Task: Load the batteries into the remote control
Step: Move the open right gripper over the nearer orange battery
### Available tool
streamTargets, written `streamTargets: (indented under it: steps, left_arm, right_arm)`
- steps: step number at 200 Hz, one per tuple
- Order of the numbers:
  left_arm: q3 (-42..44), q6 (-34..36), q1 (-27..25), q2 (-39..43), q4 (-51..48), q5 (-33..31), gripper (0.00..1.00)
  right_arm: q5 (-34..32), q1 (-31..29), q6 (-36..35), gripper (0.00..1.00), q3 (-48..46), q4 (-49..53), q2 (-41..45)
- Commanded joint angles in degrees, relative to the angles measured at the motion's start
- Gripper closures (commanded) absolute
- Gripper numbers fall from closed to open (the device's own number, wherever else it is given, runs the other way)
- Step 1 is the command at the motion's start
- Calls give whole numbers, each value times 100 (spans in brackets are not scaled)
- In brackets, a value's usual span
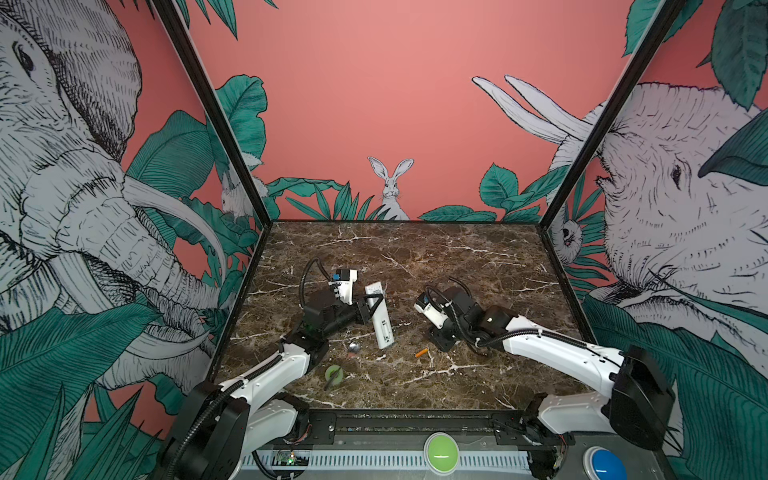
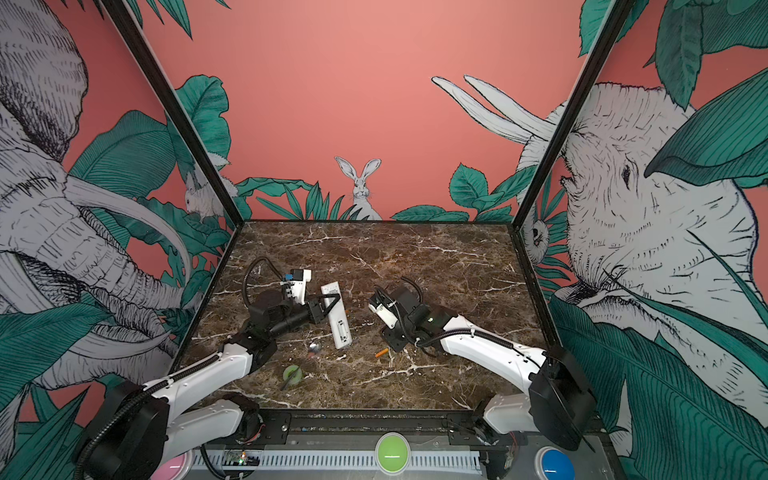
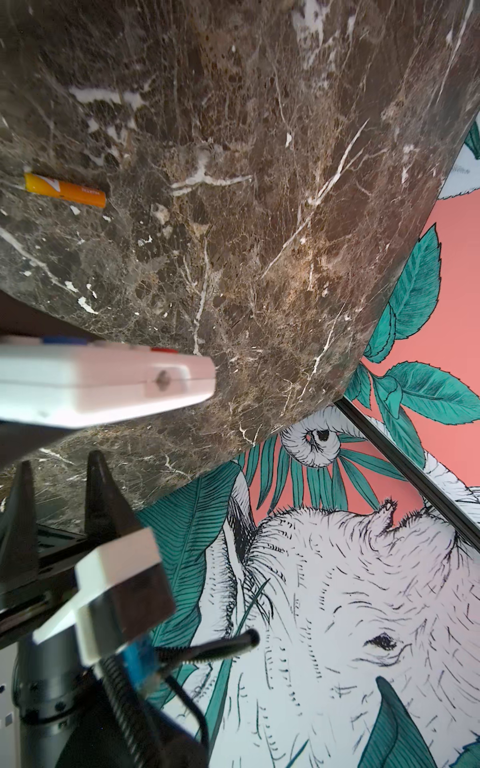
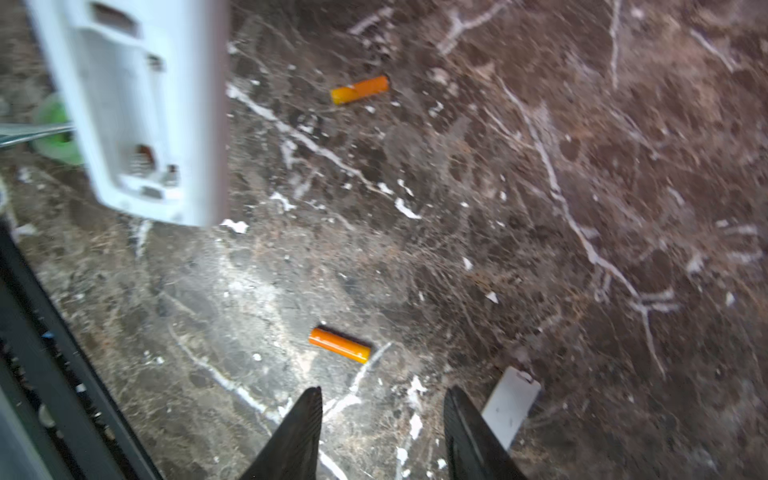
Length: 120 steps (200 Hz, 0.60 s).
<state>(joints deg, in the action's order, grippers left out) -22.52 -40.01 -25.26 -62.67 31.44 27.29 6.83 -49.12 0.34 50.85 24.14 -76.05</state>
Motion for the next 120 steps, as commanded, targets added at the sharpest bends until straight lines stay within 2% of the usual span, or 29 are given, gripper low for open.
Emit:
streamTargets:
  steps: [1, 48, 120]
  left_arm:
    - [125, -98, 216, 234, -59, 253, 100]
    - [183, -106, 499, 453, -279, 433, 100]
    - [297, -156, 680, 597, -323, 506, 100]
  right_arm:
    - [390, -74, -709, 52, 26, -67, -81]
    - [647, -236, -1618, 54, 347, 295, -516]
    - [560, -399, -1986, 56, 681, 652, -1149]
